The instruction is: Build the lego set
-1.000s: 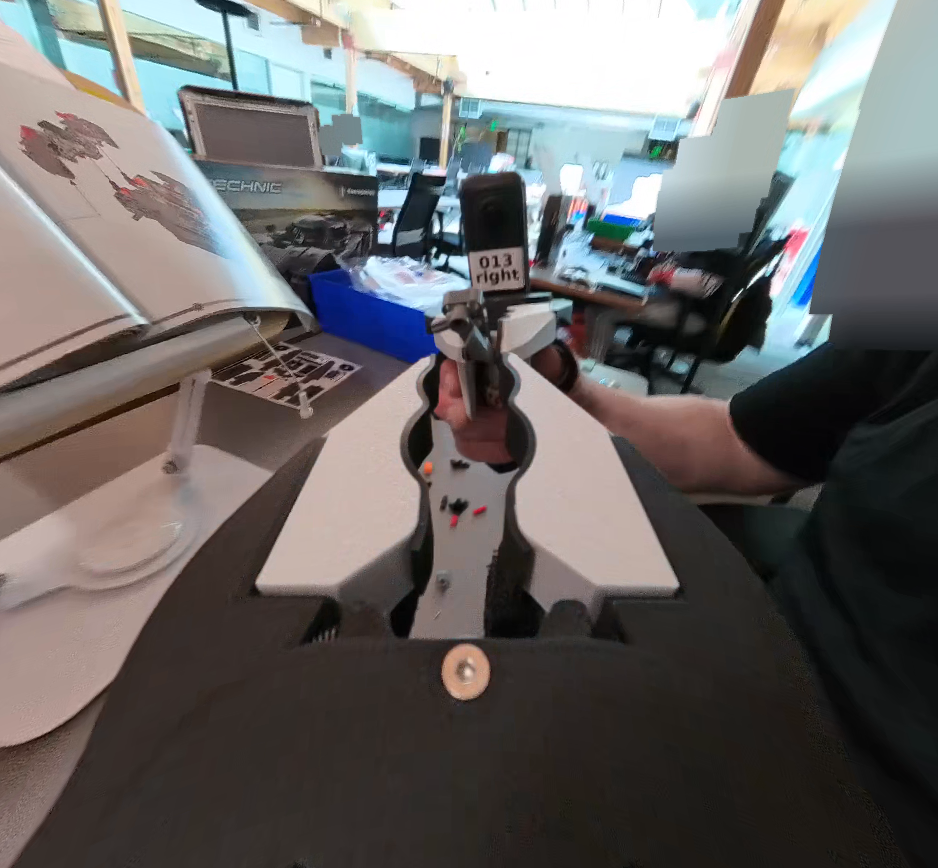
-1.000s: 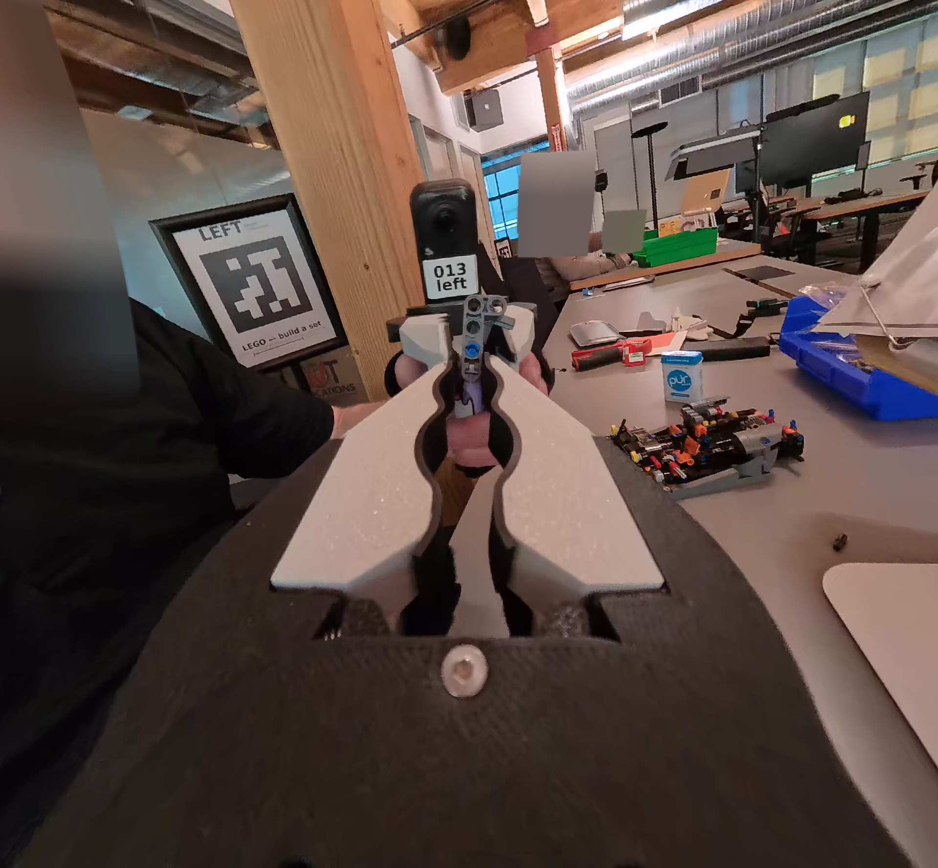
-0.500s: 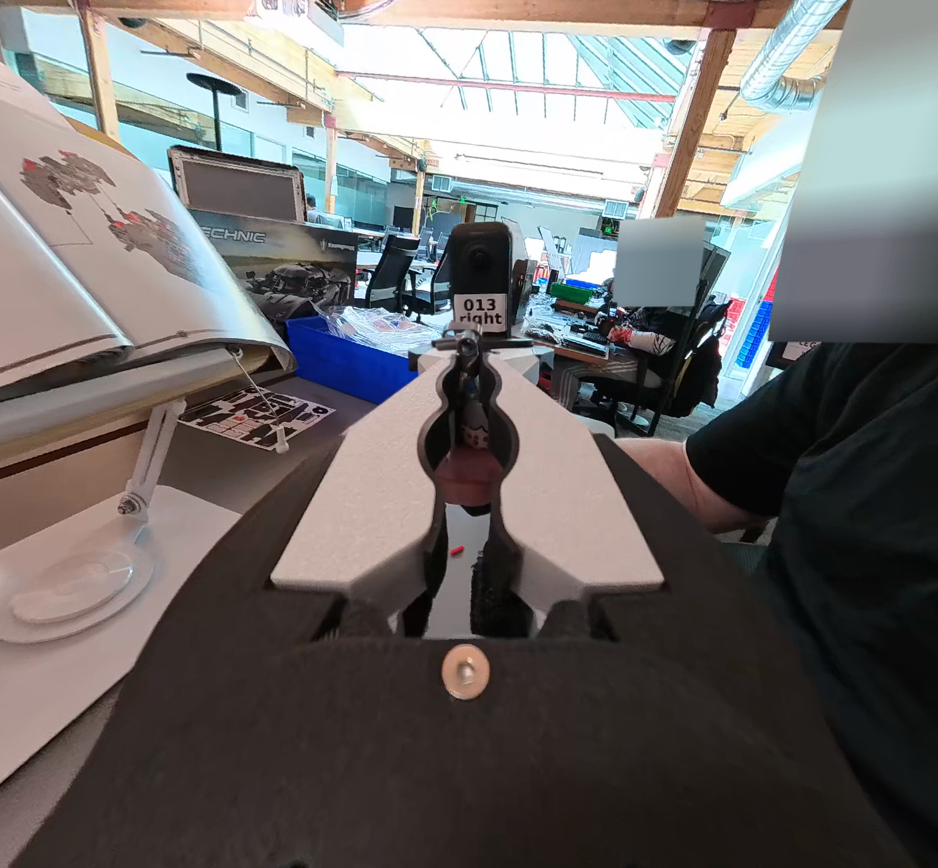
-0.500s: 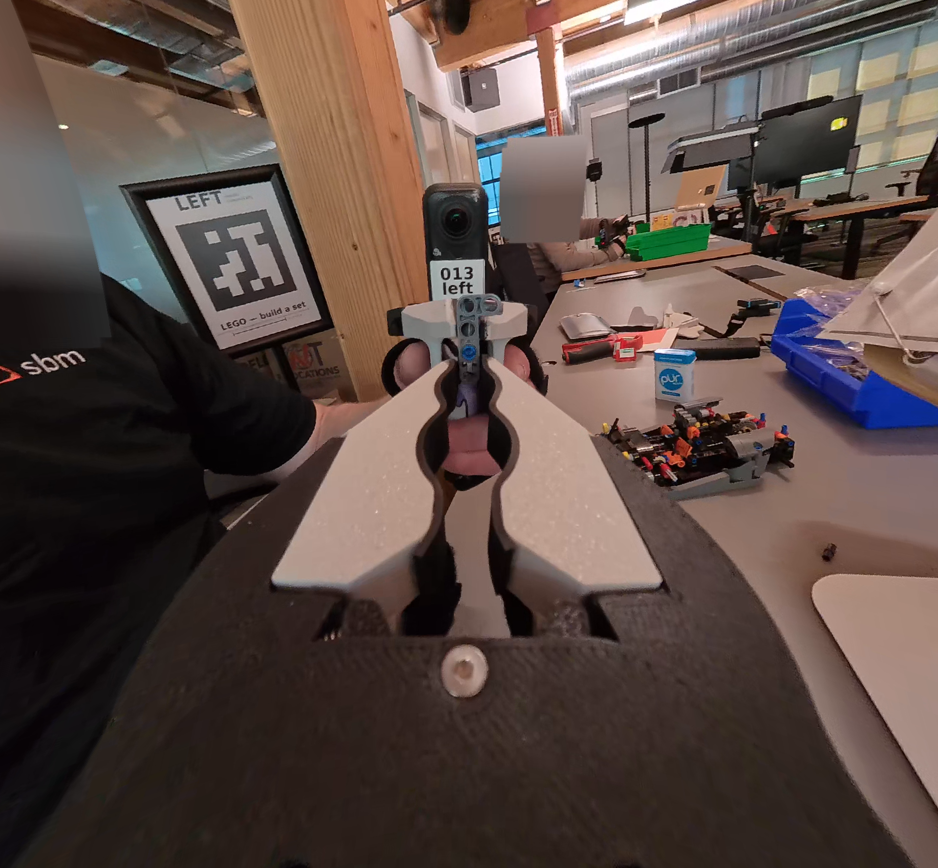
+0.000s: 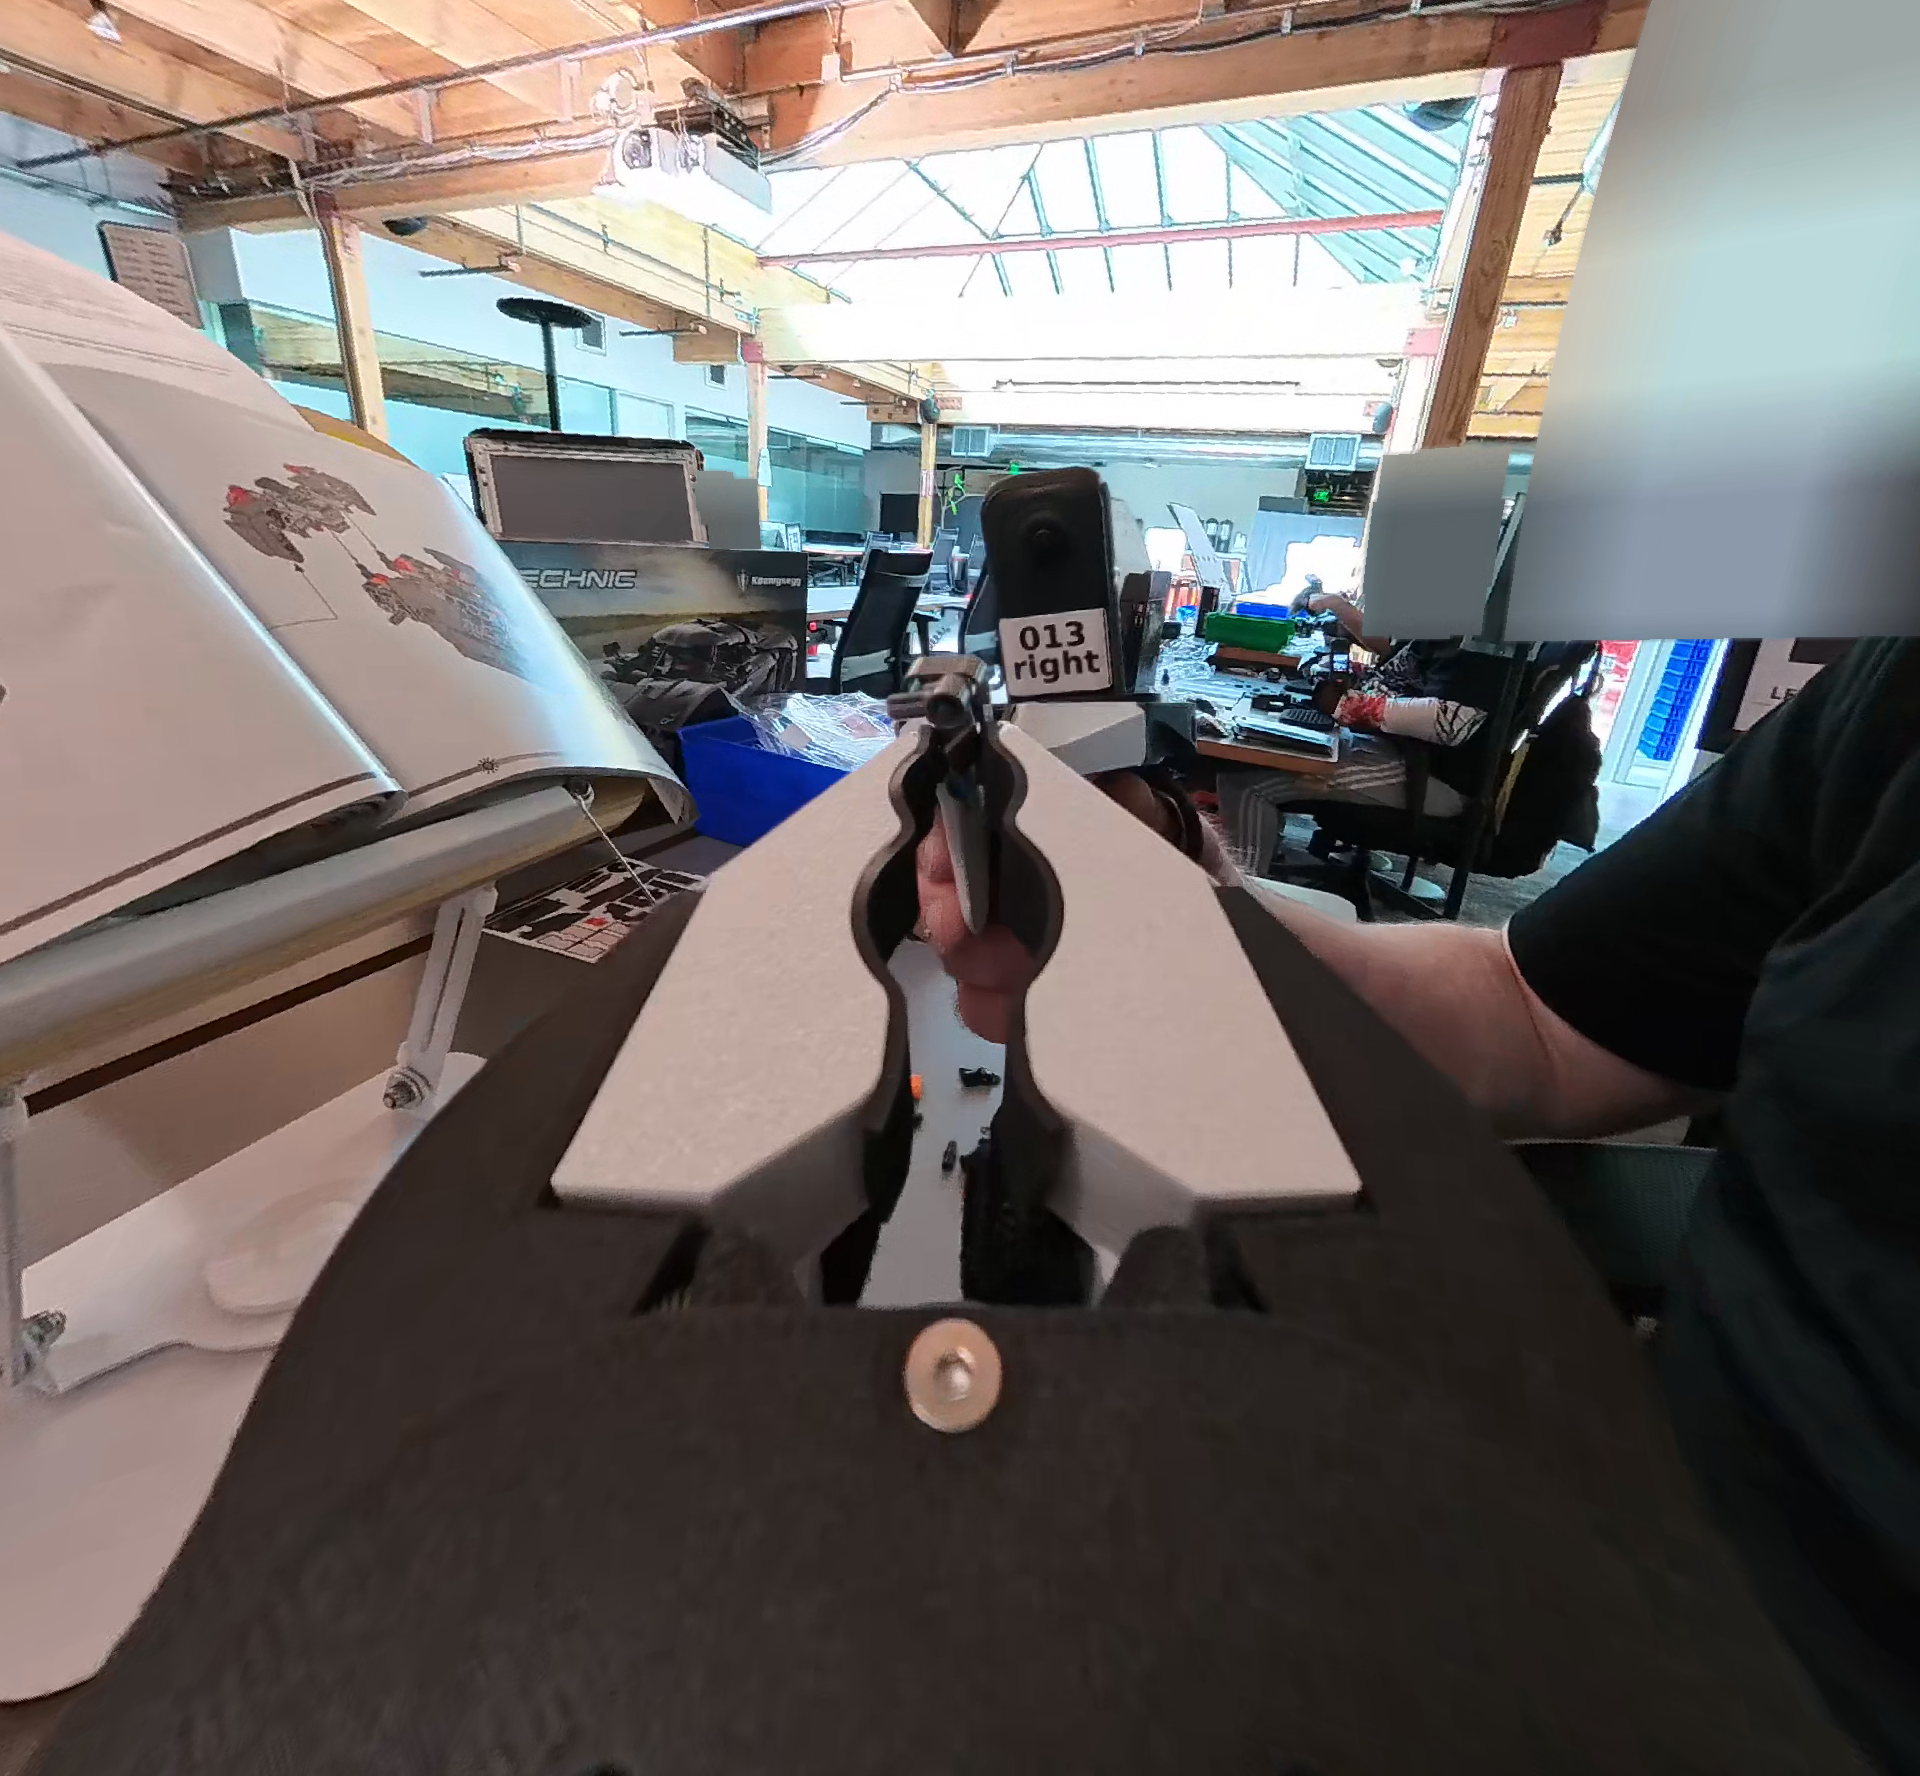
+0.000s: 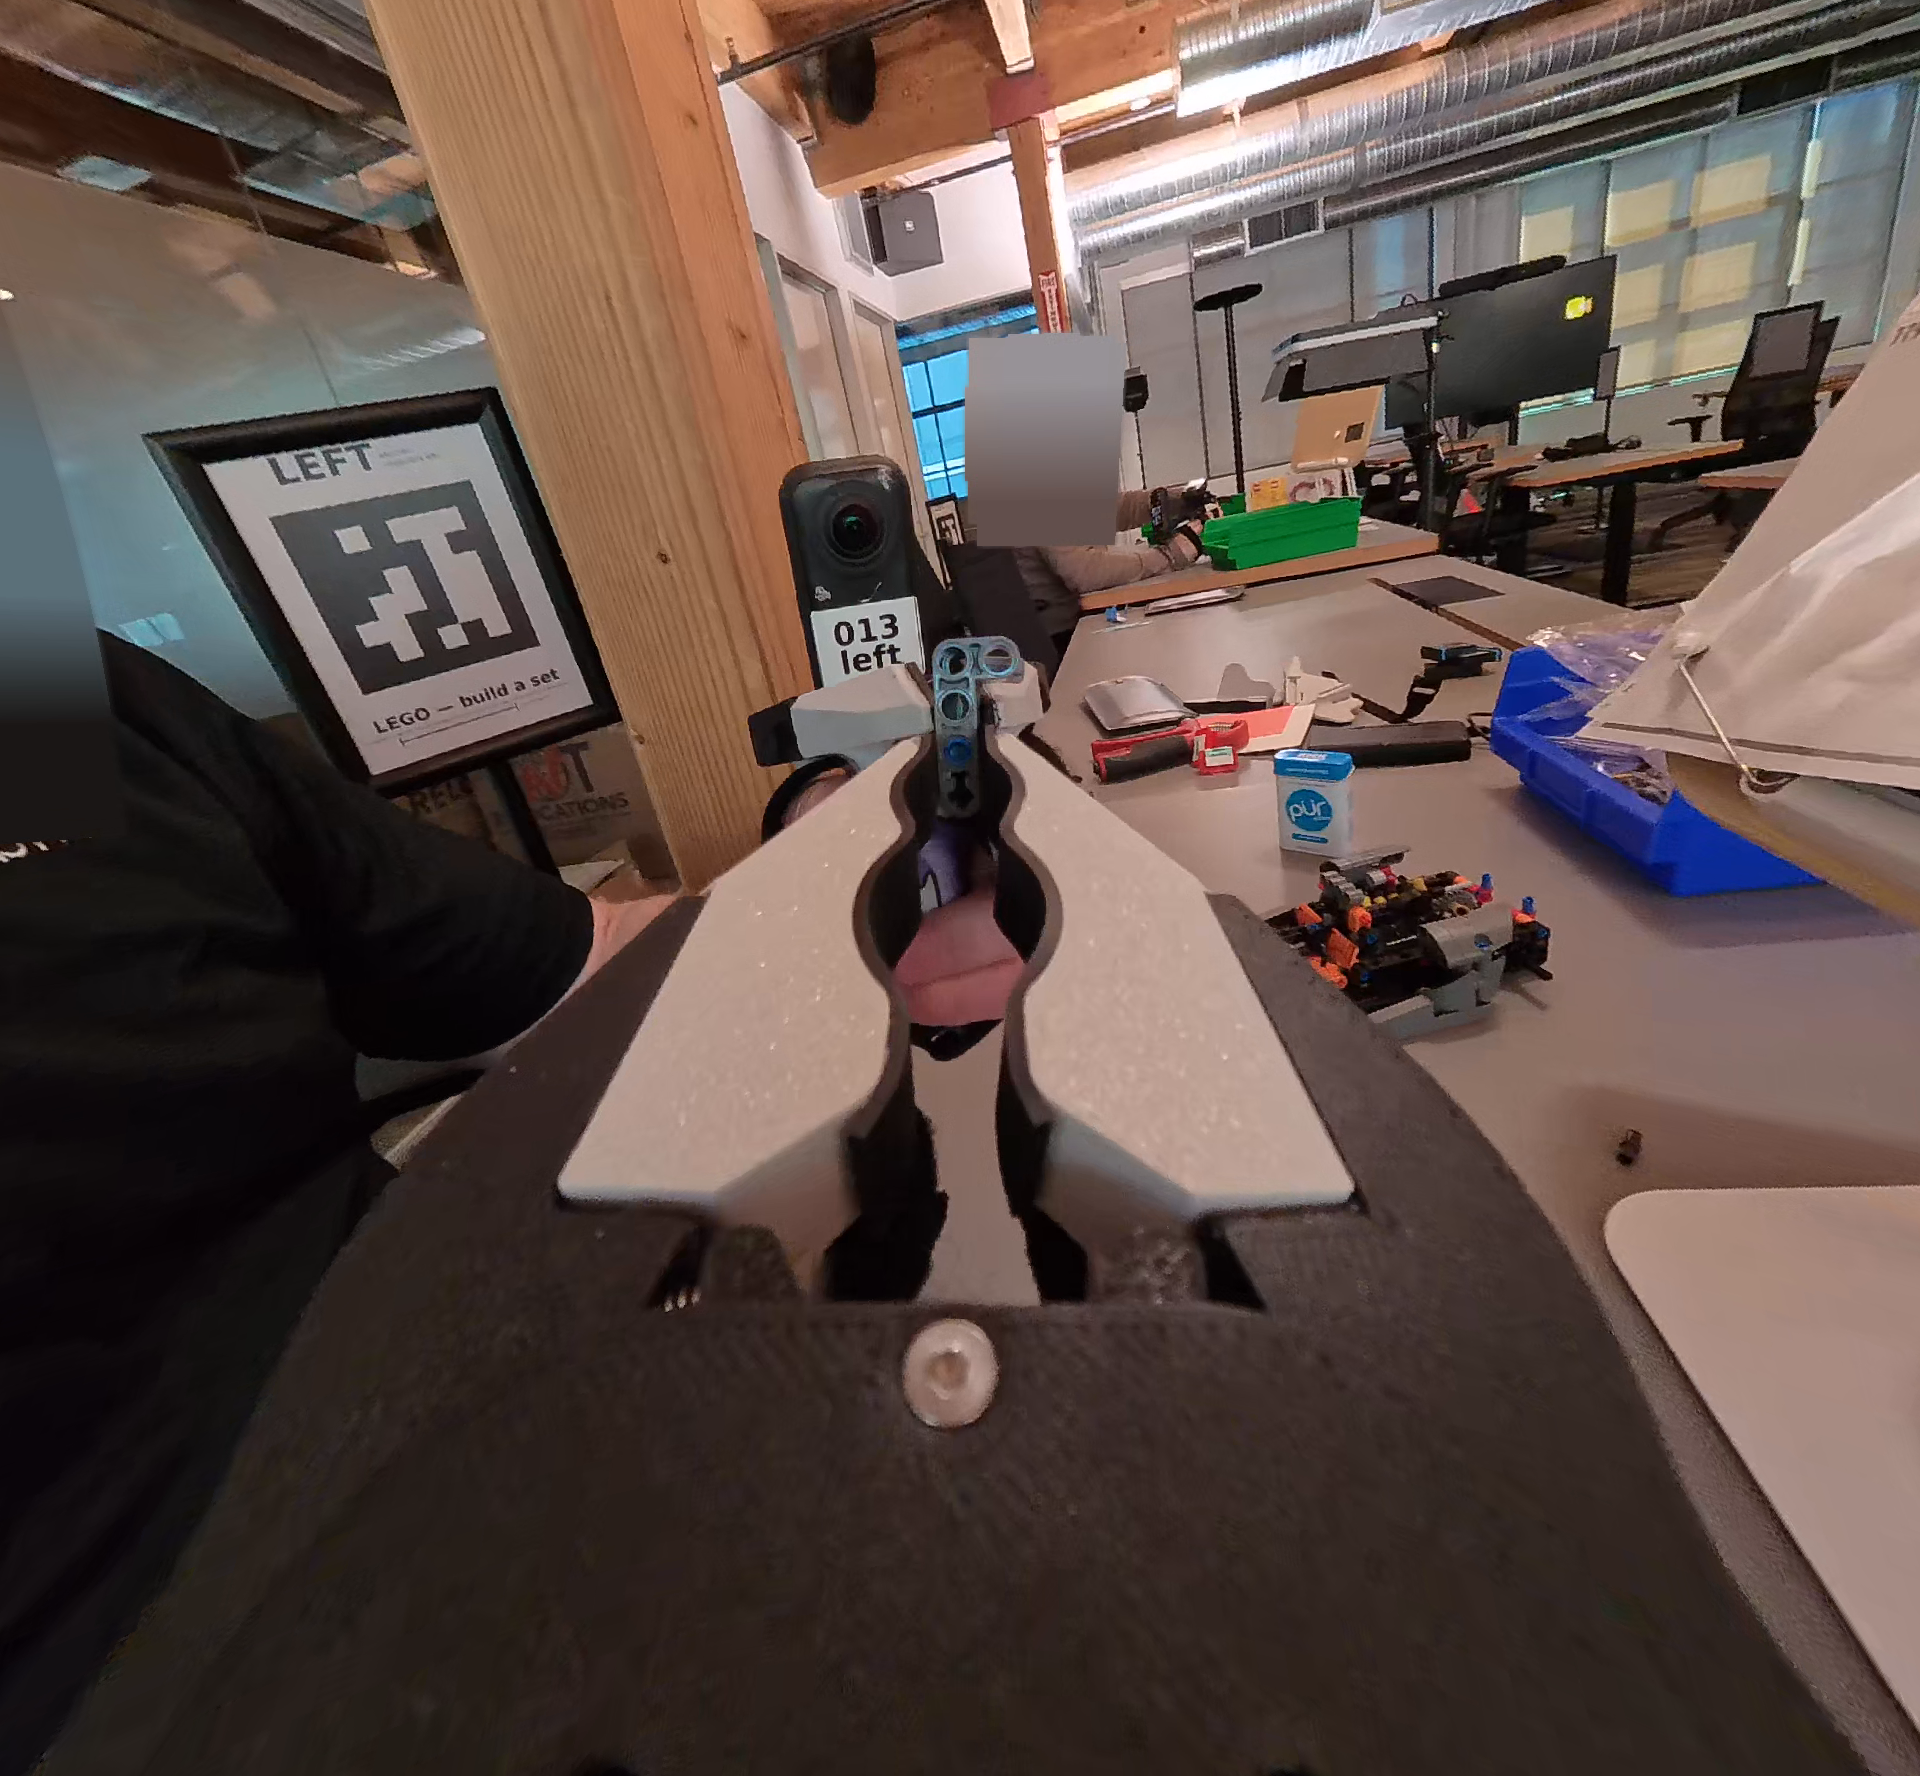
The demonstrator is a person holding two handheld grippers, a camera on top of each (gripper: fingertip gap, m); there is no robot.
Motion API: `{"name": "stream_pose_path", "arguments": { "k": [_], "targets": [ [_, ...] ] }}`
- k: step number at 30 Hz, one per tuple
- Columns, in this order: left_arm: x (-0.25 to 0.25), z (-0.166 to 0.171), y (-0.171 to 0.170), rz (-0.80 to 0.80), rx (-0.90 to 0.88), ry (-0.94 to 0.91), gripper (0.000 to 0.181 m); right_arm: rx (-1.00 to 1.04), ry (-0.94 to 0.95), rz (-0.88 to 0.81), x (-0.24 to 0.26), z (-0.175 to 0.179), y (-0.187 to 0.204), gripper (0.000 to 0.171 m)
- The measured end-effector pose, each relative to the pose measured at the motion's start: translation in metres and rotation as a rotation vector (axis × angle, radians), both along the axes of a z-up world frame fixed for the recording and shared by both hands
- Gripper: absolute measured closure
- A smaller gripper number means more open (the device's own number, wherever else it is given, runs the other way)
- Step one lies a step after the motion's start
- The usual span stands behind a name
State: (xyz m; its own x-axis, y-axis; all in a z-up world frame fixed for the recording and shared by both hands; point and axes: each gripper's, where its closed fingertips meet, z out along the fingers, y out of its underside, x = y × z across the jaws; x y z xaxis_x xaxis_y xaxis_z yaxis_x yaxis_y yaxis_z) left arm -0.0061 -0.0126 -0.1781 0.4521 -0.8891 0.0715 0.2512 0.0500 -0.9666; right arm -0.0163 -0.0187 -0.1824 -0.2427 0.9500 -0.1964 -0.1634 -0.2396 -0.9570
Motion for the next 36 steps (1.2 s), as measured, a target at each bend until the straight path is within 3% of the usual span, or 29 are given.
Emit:
{"name": "stream_pose_path", "arguments": {
  "k": [11, 28, 33, 36],
  "targets": [
    [0.002, -0.007, 0.002, -0.039, -0.022, -0.030, 0.177, -0.046, 0.034, 0.000, 0.005, -0.002, 0.006, 0.167],
    [0.005, -0.010, 0.010, 0.016, 0.062, 0.059, 0.178, -0.066, 0.046, -0.008, 0.008, -0.006, 0.014, 0.166],
    [0.006, -0.011, 0.009, 0.051, 0.116, 0.118, 0.178, -0.037, 0.040, -0.035, 0.014, -0.003, 0.019, 0.159],
    [0.006, -0.012, 0.010, 0.077, 0.140, 0.148, 0.178, -0.025, 0.015, -0.020, 0.013, -0.004, 0.017, 0.166]
  ]
}}
